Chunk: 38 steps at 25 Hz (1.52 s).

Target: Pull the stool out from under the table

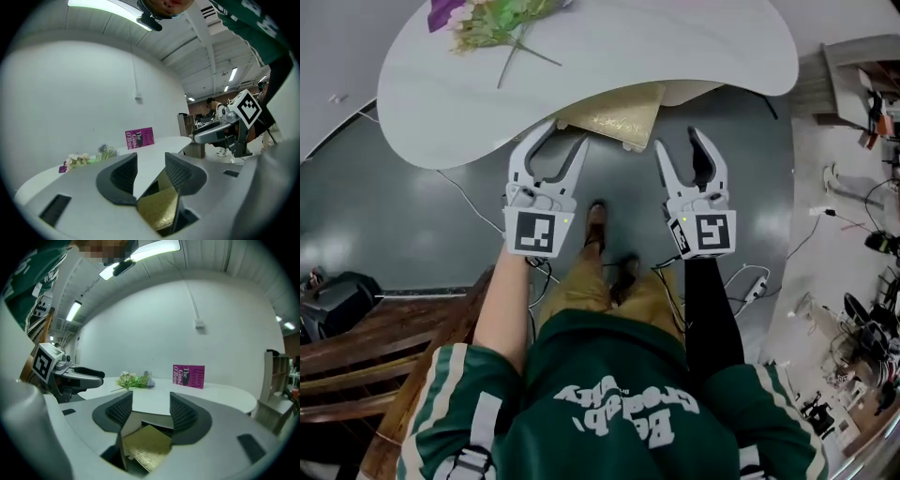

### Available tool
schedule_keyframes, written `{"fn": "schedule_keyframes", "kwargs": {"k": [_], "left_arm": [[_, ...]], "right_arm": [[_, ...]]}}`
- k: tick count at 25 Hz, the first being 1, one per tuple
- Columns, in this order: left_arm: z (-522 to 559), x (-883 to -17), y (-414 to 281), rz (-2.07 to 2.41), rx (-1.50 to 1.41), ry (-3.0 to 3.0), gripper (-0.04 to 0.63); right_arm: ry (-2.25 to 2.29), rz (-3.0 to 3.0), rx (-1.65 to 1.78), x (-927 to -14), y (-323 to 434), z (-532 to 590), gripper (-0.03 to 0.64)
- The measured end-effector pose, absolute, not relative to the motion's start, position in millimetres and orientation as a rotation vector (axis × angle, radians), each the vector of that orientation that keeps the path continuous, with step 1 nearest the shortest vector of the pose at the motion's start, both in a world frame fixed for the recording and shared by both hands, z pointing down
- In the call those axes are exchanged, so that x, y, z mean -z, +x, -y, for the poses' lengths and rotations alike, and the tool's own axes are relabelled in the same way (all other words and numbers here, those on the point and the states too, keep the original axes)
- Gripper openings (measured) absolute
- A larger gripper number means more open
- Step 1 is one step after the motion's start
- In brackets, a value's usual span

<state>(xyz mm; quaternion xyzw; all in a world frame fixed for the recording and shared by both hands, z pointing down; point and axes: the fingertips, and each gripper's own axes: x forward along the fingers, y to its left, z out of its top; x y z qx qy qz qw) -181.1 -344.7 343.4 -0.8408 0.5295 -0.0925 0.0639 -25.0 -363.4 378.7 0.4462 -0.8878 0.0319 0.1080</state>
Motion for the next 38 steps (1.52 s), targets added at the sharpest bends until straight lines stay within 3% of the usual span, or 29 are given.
{"fn": "schedule_keyframes", "kwargs": {"k": [2,3,7,25,38], "left_arm": [[344.8,-370.3,-181.6,-1.608,0.294,-2.574,0.215],[345.0,-384.7,-181.8,-1.617,0.297,-2.592,0.230],[346.3,-434.4,-182.8,-1.655,0.321,-2.652,0.275],[375.6,-551.4,-214.5,-1.854,0.435,-2.694,0.285],[377.9,-694.8,-243.1,-1.916,0.595,-2.632,0.290]], "right_arm": [[1.315,2.595,-0.107,-398.7,-25.2,366.4,0.324],[1.314,2.590,-0.115,-408.4,-24.7,367.5,0.330],[1.314,2.576,-0.170,-439.1,-17.4,369.2,0.336],[1.241,2.490,-0.290,-547.9,-10.3,370.3,0.333],[1.281,2.398,-0.391,-722.3,22.3,355.0,0.356]]}}
